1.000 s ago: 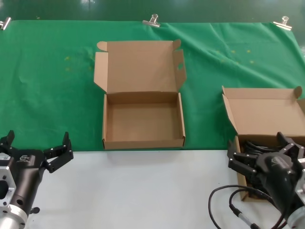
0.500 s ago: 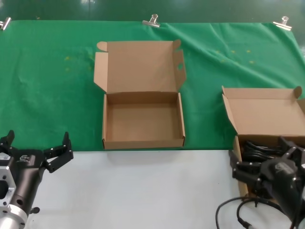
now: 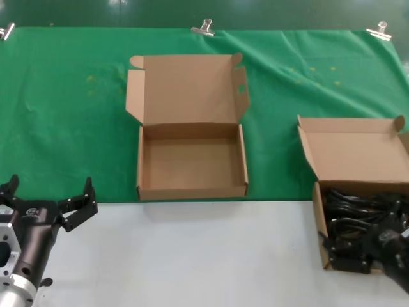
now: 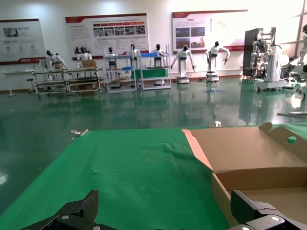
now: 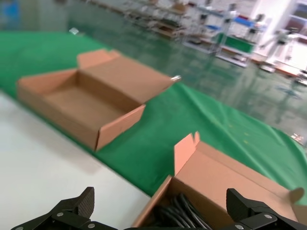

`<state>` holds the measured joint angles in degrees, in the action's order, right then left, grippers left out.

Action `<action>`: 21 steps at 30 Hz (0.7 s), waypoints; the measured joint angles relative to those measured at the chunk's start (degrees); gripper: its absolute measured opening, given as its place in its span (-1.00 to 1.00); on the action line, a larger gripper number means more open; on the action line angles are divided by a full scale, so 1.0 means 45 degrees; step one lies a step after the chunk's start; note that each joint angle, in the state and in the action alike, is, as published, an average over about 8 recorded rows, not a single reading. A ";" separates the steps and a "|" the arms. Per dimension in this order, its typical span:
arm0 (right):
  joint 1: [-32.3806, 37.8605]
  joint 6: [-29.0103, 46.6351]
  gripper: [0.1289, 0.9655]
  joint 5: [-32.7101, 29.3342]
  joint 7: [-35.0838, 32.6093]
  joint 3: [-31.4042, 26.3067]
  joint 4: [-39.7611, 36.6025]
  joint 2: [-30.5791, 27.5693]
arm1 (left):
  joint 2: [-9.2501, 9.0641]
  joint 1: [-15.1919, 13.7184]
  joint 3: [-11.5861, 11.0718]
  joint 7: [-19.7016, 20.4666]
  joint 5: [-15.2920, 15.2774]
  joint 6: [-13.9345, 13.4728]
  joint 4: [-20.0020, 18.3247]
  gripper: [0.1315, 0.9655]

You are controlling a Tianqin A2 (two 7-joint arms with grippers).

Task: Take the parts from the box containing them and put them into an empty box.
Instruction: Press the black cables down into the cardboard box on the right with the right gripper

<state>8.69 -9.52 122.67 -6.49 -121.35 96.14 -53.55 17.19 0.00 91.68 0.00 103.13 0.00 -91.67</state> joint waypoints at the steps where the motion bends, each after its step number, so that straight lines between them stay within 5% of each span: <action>1: 0.0244 -0.0010 1.00 0.0206 -0.0186 -0.0361 -0.0021 -0.0308 | 0.0000 0.0000 0.0000 0.0000 0.0000 0.0000 0.0000 1.00; 14: 0.5301 0.0706 1.00 0.2373 -0.2787 -0.6046 -0.0656 -0.3311 | 0.0000 0.0000 0.0000 0.0000 0.0000 0.0000 0.0000 1.00; 21: 0.7409 0.2814 1.00 -0.0359 -0.1138 -0.7669 -0.0881 -0.4041 | 0.0000 0.0000 0.0000 0.0000 0.0000 0.0000 0.0000 1.00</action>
<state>42.03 3.14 121.06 -11.62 -155.86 92.17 -71.73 17.19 0.00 91.68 0.00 103.13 0.00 -91.67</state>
